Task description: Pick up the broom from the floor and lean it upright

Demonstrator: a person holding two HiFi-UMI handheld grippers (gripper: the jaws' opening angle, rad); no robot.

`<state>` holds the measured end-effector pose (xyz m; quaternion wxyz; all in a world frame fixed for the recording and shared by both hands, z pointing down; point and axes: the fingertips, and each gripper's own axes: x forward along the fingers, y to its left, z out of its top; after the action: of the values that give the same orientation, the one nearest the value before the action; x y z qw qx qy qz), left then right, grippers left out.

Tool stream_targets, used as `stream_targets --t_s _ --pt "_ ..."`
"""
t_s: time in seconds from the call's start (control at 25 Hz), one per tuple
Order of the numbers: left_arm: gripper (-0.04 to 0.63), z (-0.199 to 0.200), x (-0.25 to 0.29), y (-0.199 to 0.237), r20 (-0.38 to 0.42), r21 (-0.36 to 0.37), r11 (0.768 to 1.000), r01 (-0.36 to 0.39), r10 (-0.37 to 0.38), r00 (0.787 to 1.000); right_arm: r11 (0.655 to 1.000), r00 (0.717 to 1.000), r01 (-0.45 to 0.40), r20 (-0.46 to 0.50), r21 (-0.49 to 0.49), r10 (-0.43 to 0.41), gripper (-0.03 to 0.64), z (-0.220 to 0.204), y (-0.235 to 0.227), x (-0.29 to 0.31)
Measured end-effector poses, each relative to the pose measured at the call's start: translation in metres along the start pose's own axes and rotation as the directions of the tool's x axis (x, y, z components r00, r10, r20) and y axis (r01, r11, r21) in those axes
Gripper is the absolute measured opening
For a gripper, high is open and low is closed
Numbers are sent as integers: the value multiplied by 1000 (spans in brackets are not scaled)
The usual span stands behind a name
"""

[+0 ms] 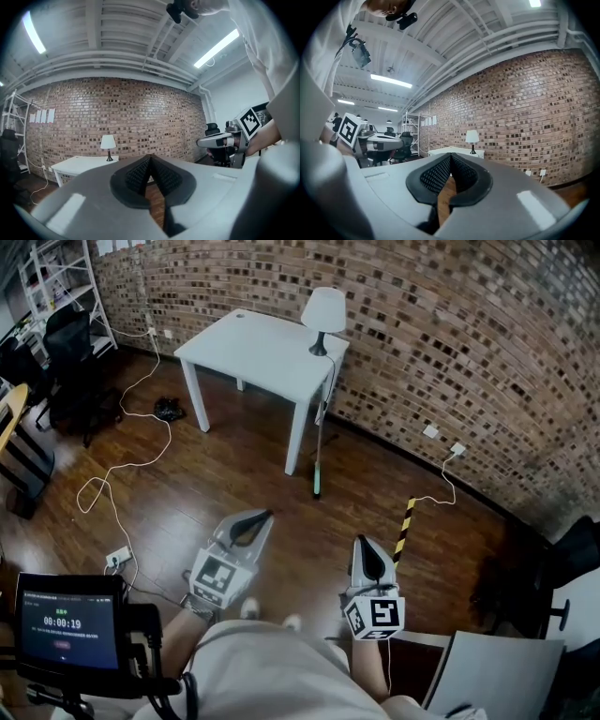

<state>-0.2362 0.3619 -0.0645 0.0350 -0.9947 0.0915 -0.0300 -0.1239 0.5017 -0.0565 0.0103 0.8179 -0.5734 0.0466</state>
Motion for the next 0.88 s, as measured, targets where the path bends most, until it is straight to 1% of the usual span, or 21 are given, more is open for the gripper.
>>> stream_targets --t_s 0.12,0.28,0.44,0.6,0.88 --pt "2 -4 -5 8 3 13 1000 -8 8 1000 1000 1000 -9 0 -22 9 11 1 8 3" --pt "2 -7 -1 12 3 20 1000 -1 1 1000 999 1000 10 0 -33 -10 11 2 4 4" --pt "2 -3 12 9 1 16 1000 6 -6 1000 999 1000 24 -16 -25 -24 11 6 -10 9" --pt "2 -7 14 0 -2 23 1000 15 -15 1000 999 999 42 -14 -9 -42 11 -1 -16 4" --pt "2 -7 25 0 -9 32 999 15 -15 1000 999 999 42 -13 -11 -42 11 -3 -27 10"
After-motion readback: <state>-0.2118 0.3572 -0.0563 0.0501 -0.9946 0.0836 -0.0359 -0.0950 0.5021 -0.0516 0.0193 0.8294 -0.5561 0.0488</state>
